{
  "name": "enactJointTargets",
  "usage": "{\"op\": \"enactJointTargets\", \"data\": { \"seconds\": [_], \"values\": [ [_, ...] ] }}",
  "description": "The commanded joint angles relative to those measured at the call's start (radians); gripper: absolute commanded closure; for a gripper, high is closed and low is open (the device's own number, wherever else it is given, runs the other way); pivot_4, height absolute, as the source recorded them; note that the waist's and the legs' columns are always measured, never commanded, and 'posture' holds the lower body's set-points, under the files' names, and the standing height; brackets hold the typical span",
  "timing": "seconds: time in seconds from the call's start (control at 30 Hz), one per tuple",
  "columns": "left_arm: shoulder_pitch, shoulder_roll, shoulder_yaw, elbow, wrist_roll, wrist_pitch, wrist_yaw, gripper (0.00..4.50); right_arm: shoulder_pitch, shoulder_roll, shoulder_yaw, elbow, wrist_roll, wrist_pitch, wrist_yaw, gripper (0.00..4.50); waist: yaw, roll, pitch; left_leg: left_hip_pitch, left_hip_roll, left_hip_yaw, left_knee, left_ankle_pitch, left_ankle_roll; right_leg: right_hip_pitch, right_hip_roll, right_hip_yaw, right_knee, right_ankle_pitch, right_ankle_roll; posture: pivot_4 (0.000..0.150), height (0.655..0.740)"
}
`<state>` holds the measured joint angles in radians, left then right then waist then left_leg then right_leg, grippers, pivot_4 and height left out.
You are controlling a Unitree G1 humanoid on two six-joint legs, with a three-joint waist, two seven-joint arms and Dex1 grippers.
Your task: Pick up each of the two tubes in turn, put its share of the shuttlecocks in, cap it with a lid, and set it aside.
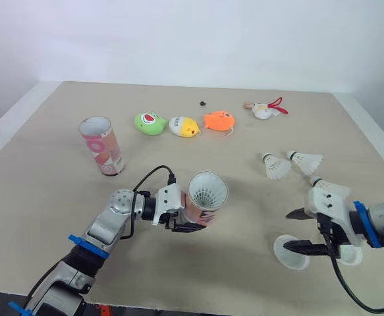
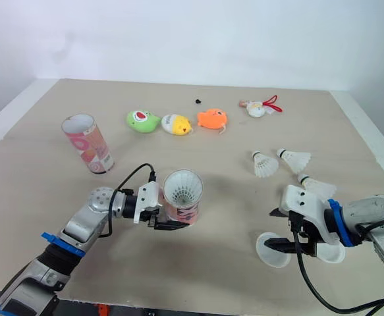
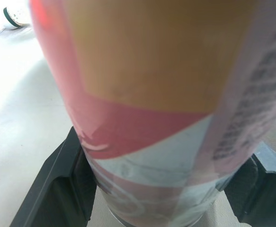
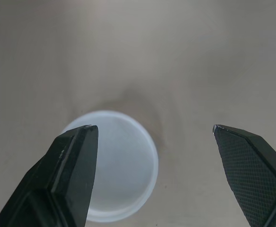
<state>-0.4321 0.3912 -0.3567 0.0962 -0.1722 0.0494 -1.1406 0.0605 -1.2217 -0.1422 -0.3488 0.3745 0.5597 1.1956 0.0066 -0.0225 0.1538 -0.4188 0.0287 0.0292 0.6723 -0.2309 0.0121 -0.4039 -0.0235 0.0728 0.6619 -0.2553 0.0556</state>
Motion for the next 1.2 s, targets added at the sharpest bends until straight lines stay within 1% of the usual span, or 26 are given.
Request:
{"op": "enactJointTargets", "data": {
  "seconds": [0.03, 0.07, 0.1, 0.13, 0.3, 0.33, 0.4, 0.53, 0.67, 0.77, 0.83, 1.0, 1.1, 1.2],
  "values": [
    [0.013, 0.017, -0.010, 0.005, 0.029, 0.016, 0.009, 1.56, -0.036, -0.004, 0.037, 0.016, -0.050, -0.024, -0.015, 0.33, 0.000, 0.000, 0.000, 0.000, 0.000, 0.000, 0.000, 0.000, 0.000, 0.000, 0.000, 0.000, 0.000, 0.000, 0.000, 0.150, 0.7400],
    [0.013, 0.017, -0.010, 0.004, 0.028, 0.016, 0.009, 1.56, -0.045, 0.000, 0.053, 0.024, -0.065, -0.028, -0.021, 0.86, 0.000, 0.000, 0.000, 0.000, 0.000, 0.000, 0.000, 0.000, 0.000, 0.000, 0.000, 0.000, 0.000, 0.000, 0.000, 0.150, 0.7400],
    [0.013, 0.017, -0.010, 0.003, 0.028, 0.017, 0.009, 1.56, -0.052, 0.002, 0.064, 0.030, -0.074, -0.031, -0.025, 1.17, 0.000, 0.000, 0.000, 0.000, 0.000, 0.000, 0.000, 0.000, 0.000, 0.000, 0.000, 0.000, 0.000, 0.000, 0.000, 0.150, 0.7400],
    [0.014, 0.018, -0.010, -0.002, 0.027, 0.018, 0.009, 1.56, -0.055, 0.000, 0.073, 0.034, -0.081, -0.038, -0.020, 1.65, 0.000, 0.000, 0.000, 0.000, 0.000, 0.000, 0.000, 0.000, 0.000, 0.000, 0.000, 0.000, 0.000, 0.000, -0.001, 0.150, 0.7400],
    [0.016, 0.019, -0.011, -0.010, 0.027, 0.022, 0.008, 1.56, -0.060, -0.002, 0.084, 0.041, -0.092, -0.050, -0.007, 4.28, 0.000, 0.000, 0.000, 0.000, 0.000, 0.000, 0.000, 0.000, 0.000, 0.000, 0.000, 0.000, 0.000, 0.000, 0.000, 0.150, 0.7400],
    [0.016, 0.019, -0.011, -0.011, 0.027, 0.023, 0.008, 1.56, -0.061, -0.002, 0.084, 0.042, -0.092, -0.051, -0.006, 4.40, 0.000, 0.000, 0.000, 0.000, 0.000, 0.000, 0.000, 0.000, 0.000, 0.000, 0.000, 0.000, 0.000, 0.001, 0.000, 0.150, 0.7400],
    [0.016, 0.019, -0.011, -0.012, 0.027, 0.024, 0.008, 1.56, -0.061, -0.002, 0.085, 0.043, -0.093, -0.052, -0.005, 4.40, 0.000, 0.000, 0.000, 0.000, 0.000, 0.000, 0.000, 0.000, 0.000, 0.000, 0.000, 0.000, 0.000, 0.001, 0.001, 0.150, 0.7400],
    [-0.013, 0.017, 0.004, -0.006, 0.023, 0.026, 0.015, 1.56, -0.084, -0.038, 0.147, 0.067, -0.172, -0.126, 0.022, 4.40, -0.001, 0.000, 0.000, 0.000, 0.000, 0.001, 0.000, 0.000, 0.000, 0.000, 0.000, 0.000, 0.000, 0.000, 0.000, 0.150, 0.7400],
    [-0.018, 0.014, 0.008, 0.003, 0.024, 0.023, 0.019, 1.56, -0.130, -0.019, 0.162, 0.085, -0.173, -0.126, 0.031, 4.40, -0.001, 0.000, 0.000, 0.000, 0.000, 0.001, 0.000, 0.000, 0.000, -0.001, 0.000, 0.000, 0.000, 0.000, -0.001, 0.150, 0.7400],
    [-0.017, 0.011, 0.007, 0.005, 0.025, 0.020, 0.022, 1.56, -0.201, 0.006, 0.149, 0.074, -0.110, -0.055, 0.044, 4.40, -0.001, 0.000, 0.000, 0.000, 0.000, 0.001, 0.000, 0.001, 0.000, -0.001, 0.000, 0.001, 0.000, 0.001, -0.002, 0.150, 0.7400],
    [-0.016, 0.007, 0.005, 0.006, 0.026, 0.019, 0.025, 1.56, -0.264, 0.024, 0.125, 0.056, -0.037, 0.019, 0.058, 4.40, -0.002, 0.000, 0.000, 0.000, 0.000, 0.002, 0.000, 0.001, -0.002, -0.001, 0.000, 0.001, 0.000, 0.001, -0.002, 0.150, 0.7400],
    [-0.017, -0.001, -0.001, 0.007, 0.028, 0.020, 0.030, 1.56, -0.381, 0.008, 0.033, -0.011, 0.168, 0.163, 0.129, 4.40, -0.001, 0.001, 0.000, -0.001, 0.000, 0.000, 0.000, 0.002, -0.002, -0.001, 0.000, 0.000, 0.000, 0.001, -0.002, 0.150, 0.7400],
    [-0.020, -0.003, -0.002, 0.011, 0.029, 0.018, 0.029, 1.56, -0.456, 0.009, 0.015, -0.028, 0.246, 0.222, 0.138, 4.40, -0.001, 0.000, 0.000, -0.001, 0.001, 0.000, 0.000, 0.002, -0.002, -0.001, -0.001, 0.000, 0.000, 0.002, -0.002, 0.150, 0.7400],
    [-0.022, -0.004, -0.002, 0.016, 0.030, 0.016, 0.027, 1.56, -0.505, 0.012, 0.018, -0.031, 0.287, 0.257, 0.135, 4.40, -0.001, 0.000, 0.001, -0.002, 0.001, 0.000, 0.000, 0.002, -0.002, -0.002, -0.001, 0.000, 0.000, 0.002, -0.004, 0.150, 0.7400]
  ]
}}
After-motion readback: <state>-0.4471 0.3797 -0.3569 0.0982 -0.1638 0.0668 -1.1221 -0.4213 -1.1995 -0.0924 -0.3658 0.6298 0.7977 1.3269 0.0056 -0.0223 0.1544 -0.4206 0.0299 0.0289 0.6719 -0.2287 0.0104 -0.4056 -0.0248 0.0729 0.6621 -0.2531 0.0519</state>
